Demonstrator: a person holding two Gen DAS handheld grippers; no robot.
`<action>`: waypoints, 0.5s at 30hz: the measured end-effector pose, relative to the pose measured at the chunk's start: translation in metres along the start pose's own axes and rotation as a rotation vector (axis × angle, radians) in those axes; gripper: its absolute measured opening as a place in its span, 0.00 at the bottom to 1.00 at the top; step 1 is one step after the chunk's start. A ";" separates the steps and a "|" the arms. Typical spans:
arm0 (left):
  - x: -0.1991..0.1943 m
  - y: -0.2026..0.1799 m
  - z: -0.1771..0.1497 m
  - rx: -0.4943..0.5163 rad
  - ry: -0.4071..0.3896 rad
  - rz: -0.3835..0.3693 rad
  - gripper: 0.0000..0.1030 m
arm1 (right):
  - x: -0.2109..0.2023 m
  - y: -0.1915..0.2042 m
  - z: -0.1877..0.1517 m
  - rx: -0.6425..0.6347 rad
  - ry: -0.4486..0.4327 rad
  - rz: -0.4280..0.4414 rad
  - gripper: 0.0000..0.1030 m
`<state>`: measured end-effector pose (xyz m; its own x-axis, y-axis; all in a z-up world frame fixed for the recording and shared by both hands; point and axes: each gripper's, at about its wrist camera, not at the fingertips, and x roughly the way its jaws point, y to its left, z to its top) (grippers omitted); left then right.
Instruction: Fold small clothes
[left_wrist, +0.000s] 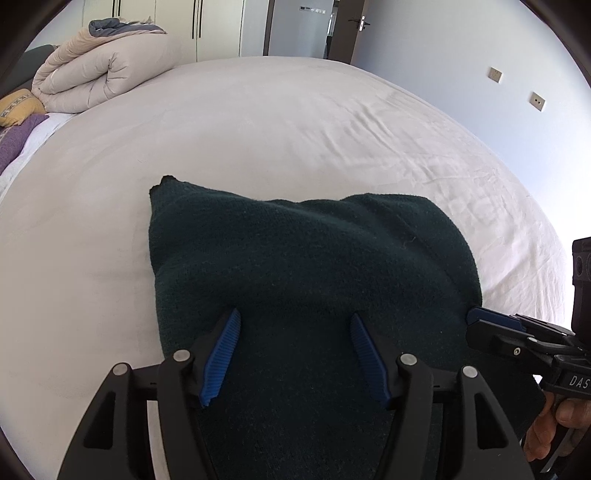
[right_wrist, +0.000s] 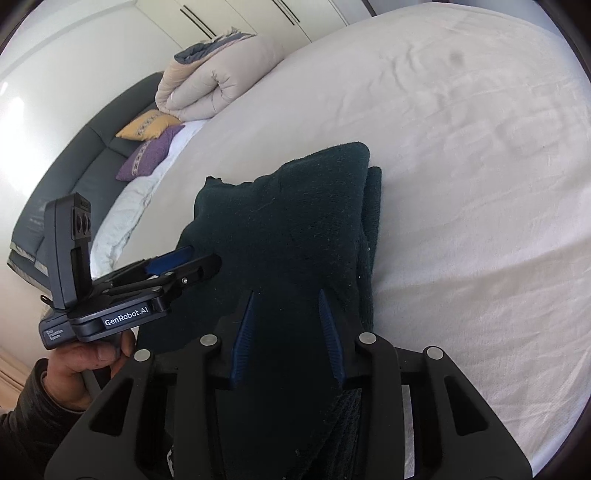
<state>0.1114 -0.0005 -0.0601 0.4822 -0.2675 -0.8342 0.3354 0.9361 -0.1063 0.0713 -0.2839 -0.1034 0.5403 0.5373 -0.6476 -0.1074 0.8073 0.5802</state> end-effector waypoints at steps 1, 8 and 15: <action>0.001 -0.002 0.000 0.003 0.001 0.004 0.62 | 0.001 0.001 0.000 -0.006 -0.002 -0.003 0.31; -0.024 -0.008 0.000 0.012 -0.026 0.060 0.70 | -0.030 0.027 -0.003 -0.034 -0.048 -0.027 0.40; -0.109 -0.028 -0.024 0.073 -0.324 0.185 1.00 | -0.098 0.063 0.000 -0.148 -0.266 -0.135 0.52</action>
<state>0.0301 0.0083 0.0213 0.7670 -0.1645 -0.6202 0.2696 0.9597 0.0788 0.0119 -0.2857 -0.0032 0.7545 0.3567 -0.5509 -0.1297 0.9039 0.4076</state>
